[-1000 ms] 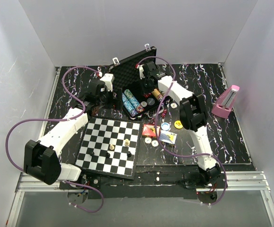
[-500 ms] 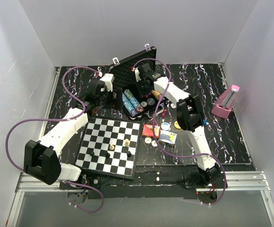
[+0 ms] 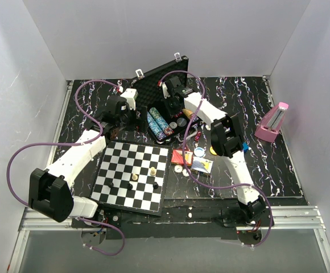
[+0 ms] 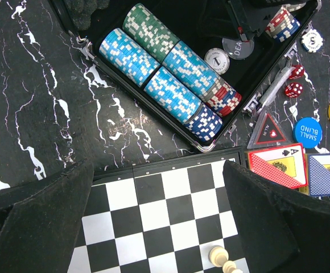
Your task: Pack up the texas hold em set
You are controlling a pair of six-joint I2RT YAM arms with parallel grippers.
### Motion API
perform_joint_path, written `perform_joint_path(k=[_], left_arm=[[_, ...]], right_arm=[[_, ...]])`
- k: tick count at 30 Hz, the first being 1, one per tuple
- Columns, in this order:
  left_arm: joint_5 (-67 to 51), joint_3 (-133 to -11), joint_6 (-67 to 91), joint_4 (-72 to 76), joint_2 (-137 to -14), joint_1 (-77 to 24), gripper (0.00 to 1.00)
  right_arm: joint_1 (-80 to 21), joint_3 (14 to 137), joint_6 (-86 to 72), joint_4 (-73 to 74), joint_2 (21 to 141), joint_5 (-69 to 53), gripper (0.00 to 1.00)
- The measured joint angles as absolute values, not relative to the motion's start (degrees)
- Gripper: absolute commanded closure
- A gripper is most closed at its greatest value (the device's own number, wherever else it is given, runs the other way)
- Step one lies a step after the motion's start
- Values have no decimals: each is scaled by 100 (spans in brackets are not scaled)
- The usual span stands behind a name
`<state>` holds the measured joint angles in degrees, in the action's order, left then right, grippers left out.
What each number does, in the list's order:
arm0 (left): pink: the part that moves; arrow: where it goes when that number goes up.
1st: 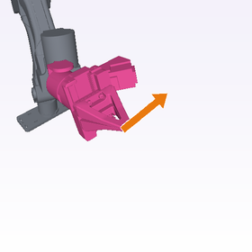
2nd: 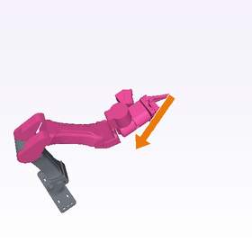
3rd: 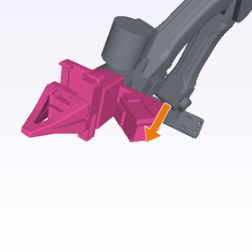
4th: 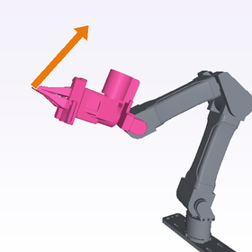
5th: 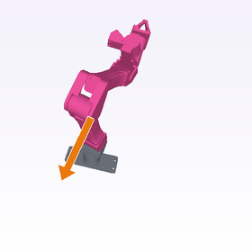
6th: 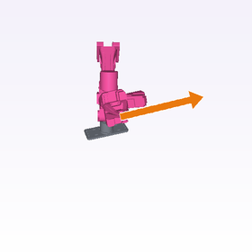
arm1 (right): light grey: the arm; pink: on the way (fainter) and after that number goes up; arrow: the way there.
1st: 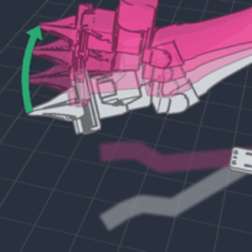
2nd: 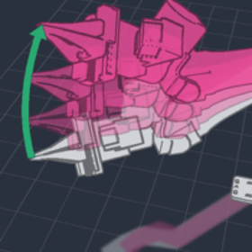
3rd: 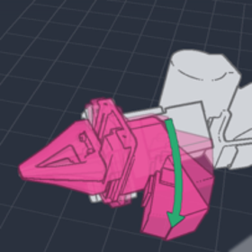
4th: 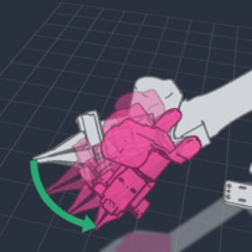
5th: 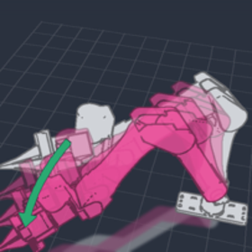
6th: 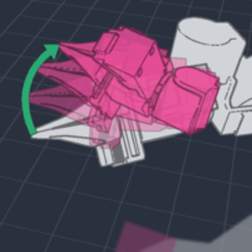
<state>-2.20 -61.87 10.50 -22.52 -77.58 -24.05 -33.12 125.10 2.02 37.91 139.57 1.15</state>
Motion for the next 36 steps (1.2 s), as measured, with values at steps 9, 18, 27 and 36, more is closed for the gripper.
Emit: perform_joint_path(k=[9, 18, 27, 36], left_arm=[[-237, -6187, 1052, -2252, -7758, -2405, 2], [-239, -6187, 1052, -2252, -7758, -2405, 2], [-239, -6187, 1052, -2259, -7758, -2405, 2], [-239, -6187, 1052, -2270, -7758, -2405, 2]], right_arm=[[-3312, 12626, 224, 4066, 14000, 156, 99], [-3312, 12676, 239, 4115, 14059, 202, 81], [-3361, 12698, 226, 4141, 14097, 174, 44], [-3404, 12698, 239, 4077, 14092, 106, 37]])
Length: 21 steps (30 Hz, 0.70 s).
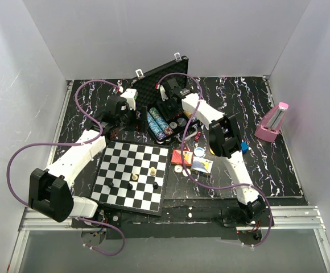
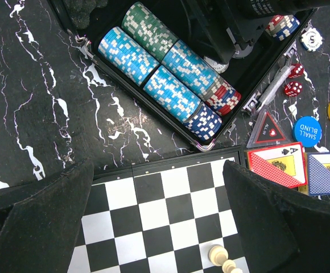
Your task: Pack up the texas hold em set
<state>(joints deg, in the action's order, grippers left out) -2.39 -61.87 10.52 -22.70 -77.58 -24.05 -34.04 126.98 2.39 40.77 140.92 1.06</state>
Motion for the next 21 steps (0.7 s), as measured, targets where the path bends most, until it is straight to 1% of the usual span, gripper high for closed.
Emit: perform_joint_path(k=[10, 15, 19, 21], left_arm=[[-239, -6187, 1055, -2270, -7758, -2405, 2], [-242, -6187, 1055, -2270, -7758, -2405, 2], [-239, -6187, 1052, -2272, -7758, -2405, 2], [-237, -6187, 1052, -2270, -7758, -2405, 2]], right_arm=[[-3389, 12575, 196, 4010, 13712, -143, 34], [-3389, 12554, 169, 3905, 13408, -261, 35], [-3387, 12145, 56, 3723, 13039, -294, 37], [-3382, 11716, -67, 3570, 12750, -239, 37]])
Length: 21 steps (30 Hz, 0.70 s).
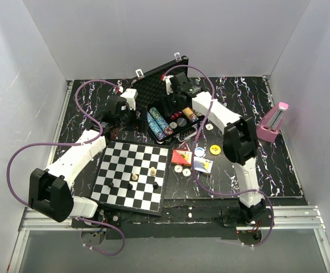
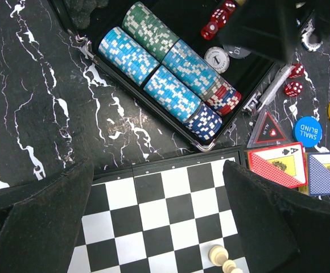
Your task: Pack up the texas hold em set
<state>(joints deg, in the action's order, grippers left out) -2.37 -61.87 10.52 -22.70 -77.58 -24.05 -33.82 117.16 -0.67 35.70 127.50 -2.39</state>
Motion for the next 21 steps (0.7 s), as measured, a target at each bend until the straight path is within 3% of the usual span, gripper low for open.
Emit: perform_joint_path(k=[7, 11, 16, 21], left_arm=[[-207, -6187, 1048, -2268, -7758, -2405, 2], [-204, -6187, 1048, -2268, -7758, -2405, 2], [-207, -6187, 1050, -2268, -7758, -2405, 2], [-217, -6187, 1052, -2268, -7758, -2405, 2]], right_arm=[[-3269, 9260, -611, 3017, 10787, 169, 37], [-3044, 8549, -1031, 2967, 9791, 569, 36], [-2832, 7968, -1820, 2987, 9500, 1247, 39], [-2825, 7262, -2622, 3028, 9644, 1356, 50]])
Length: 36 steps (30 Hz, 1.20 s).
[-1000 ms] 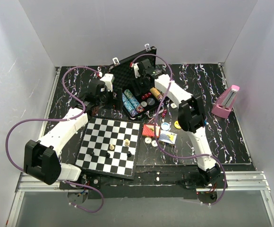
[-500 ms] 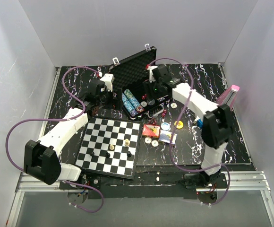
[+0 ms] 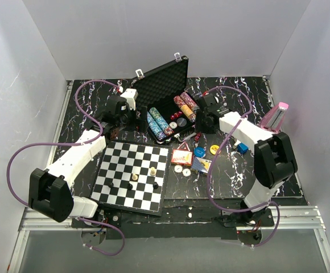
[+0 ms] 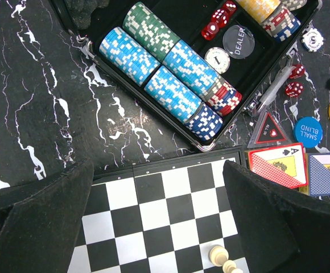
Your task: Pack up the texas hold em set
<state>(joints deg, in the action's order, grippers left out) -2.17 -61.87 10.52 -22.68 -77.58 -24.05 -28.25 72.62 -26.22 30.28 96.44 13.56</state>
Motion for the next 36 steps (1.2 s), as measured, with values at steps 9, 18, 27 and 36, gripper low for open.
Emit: perform_joint_path(k=[9, 18, 27, 36], left_arm=[[-244, -6187, 1059, -2270, -7756, -2405, 2], [-266, -6187, 1072, -2268, -7730, -2405, 2], [-290, -6187, 1074, -2270, -7703, -2405, 2], [-290, -6187, 1079, -2270, -7701, -2405, 2]], right_arm=[[-2825, 7264, -3535, 2840, 10339, 1352, 55], [-2825, 7358, -3900, 2829, 10683, 1481, 60], [-2827, 7631, -3962, 2812, 11021, 1590, 62], [-2928, 7631, -4034, 2821, 11054, 1603, 64]])
